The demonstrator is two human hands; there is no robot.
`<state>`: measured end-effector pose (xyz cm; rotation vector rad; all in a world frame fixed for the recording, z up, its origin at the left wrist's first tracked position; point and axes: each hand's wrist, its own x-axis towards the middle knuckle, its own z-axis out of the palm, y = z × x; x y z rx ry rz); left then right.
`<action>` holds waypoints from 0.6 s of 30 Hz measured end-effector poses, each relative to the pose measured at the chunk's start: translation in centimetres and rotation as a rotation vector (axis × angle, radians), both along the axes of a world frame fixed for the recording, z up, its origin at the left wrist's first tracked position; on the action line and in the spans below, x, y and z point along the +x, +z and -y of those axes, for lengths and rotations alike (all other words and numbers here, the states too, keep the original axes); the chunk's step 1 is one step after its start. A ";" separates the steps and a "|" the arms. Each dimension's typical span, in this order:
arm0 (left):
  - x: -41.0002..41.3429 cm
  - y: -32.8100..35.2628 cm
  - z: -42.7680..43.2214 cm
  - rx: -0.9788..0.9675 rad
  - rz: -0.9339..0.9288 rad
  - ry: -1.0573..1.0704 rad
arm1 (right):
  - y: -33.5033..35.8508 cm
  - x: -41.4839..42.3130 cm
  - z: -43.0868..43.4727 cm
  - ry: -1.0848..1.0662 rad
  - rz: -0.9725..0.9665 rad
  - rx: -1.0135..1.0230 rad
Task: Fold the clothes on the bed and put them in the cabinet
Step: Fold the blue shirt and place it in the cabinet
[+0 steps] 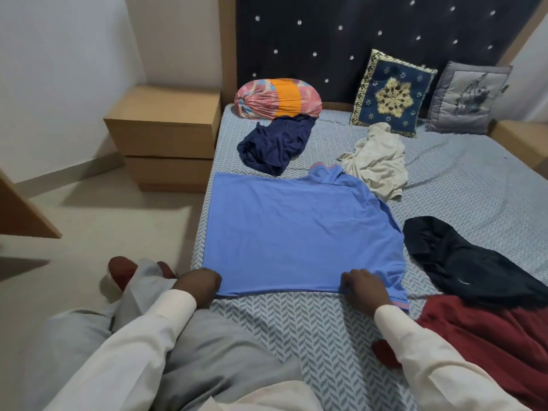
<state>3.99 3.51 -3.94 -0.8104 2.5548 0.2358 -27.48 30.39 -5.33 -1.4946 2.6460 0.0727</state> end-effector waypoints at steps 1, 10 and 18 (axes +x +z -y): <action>0.1 0.2 0.2 0.037 0.003 0.010 | -0.3 -0.4 -0.2 -0.024 0.030 -0.026; -0.3 1.9 5.0 0.398 -0.596 0.527 | 1.1 -4.8 3.9 -0.268 0.384 -0.315; -6.9 -0.4 7.6 0.244 -0.822 0.942 | 1.6 -9.3 11.2 -0.346 0.402 -0.150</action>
